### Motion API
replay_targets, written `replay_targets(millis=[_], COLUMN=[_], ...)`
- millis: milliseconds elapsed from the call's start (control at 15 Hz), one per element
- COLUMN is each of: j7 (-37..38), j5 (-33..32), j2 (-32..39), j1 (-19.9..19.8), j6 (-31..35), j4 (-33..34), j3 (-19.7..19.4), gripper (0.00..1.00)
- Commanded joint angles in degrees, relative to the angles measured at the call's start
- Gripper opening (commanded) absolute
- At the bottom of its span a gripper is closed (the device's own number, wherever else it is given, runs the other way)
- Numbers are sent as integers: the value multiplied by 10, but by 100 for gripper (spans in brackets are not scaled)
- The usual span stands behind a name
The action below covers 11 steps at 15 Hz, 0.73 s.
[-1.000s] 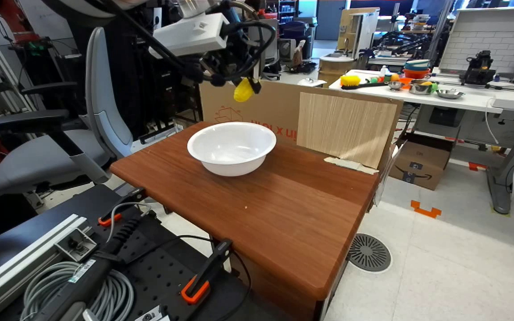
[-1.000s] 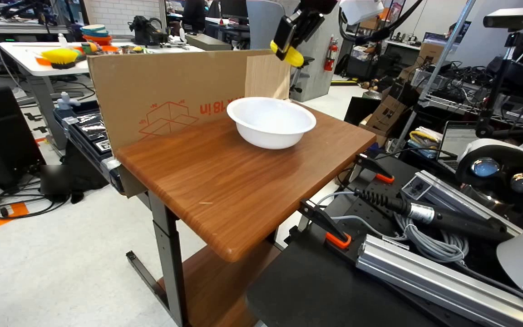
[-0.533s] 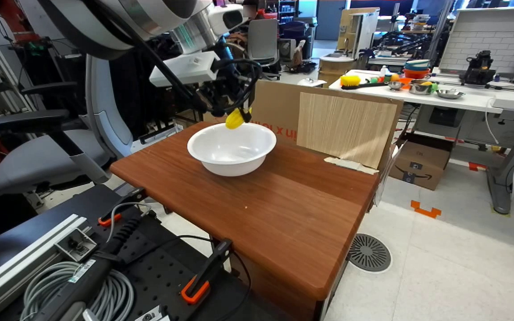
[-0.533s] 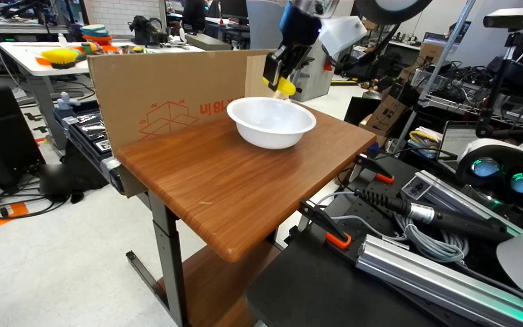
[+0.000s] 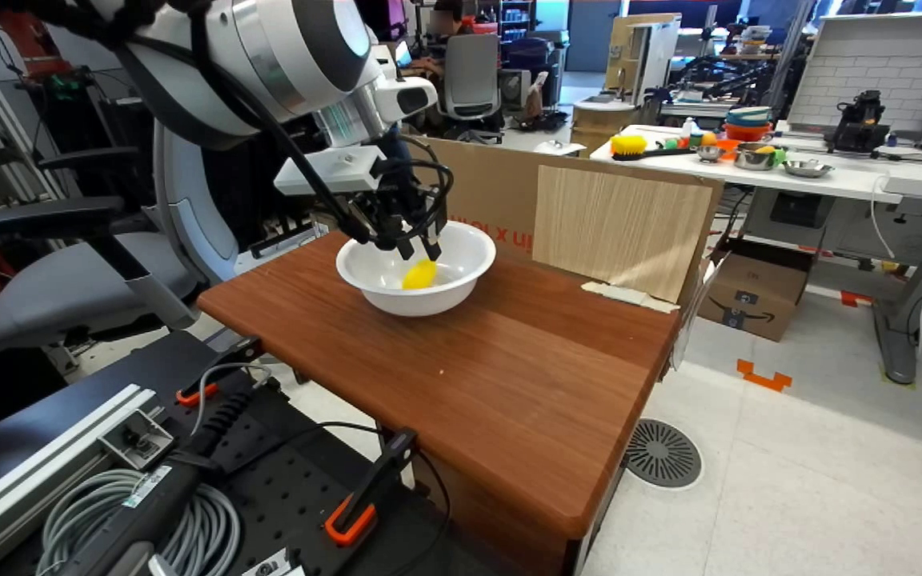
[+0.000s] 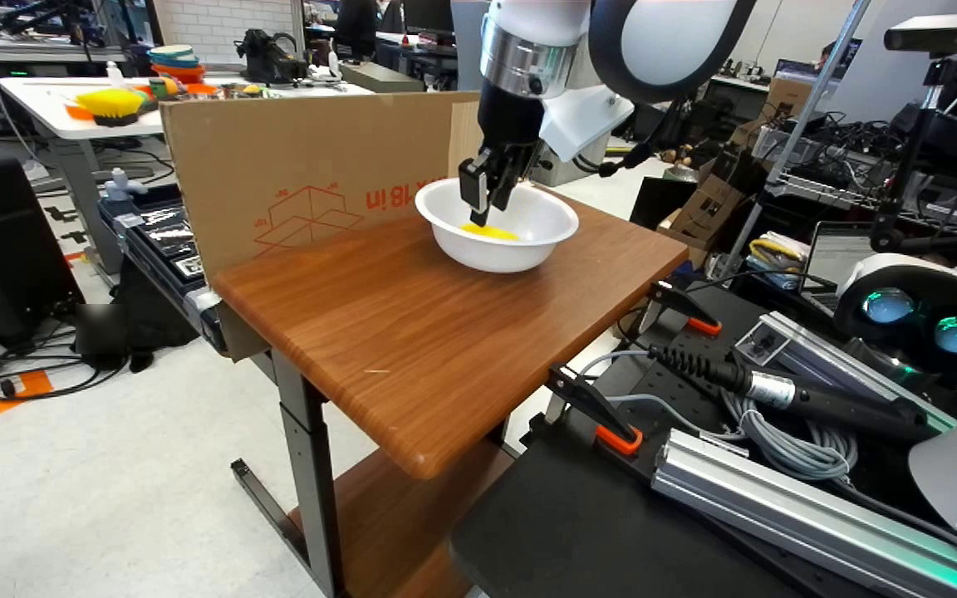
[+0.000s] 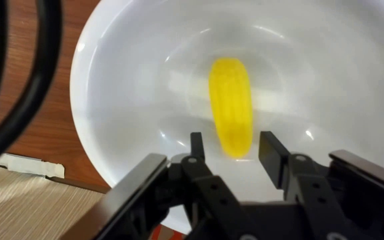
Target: Place the yellow object inside the white basin
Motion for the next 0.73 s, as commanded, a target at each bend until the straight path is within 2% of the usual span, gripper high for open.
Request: replay_targets(millis=[0, 200, 467, 533, 667], j7=[-4, -25, -66, -38, -50], j5=[16, 42, 100, 74, 84], j2=[-2, -50, -142, -75, -113], j1=[-1, -16, -33, -16, -21], j6=[-21, -16, -19, -1, -3], j4=[8, -24, -79, -35, -58], j3=[8, 21, 31, 18, 18], gripper=[79, 99, 100, 100, 100])
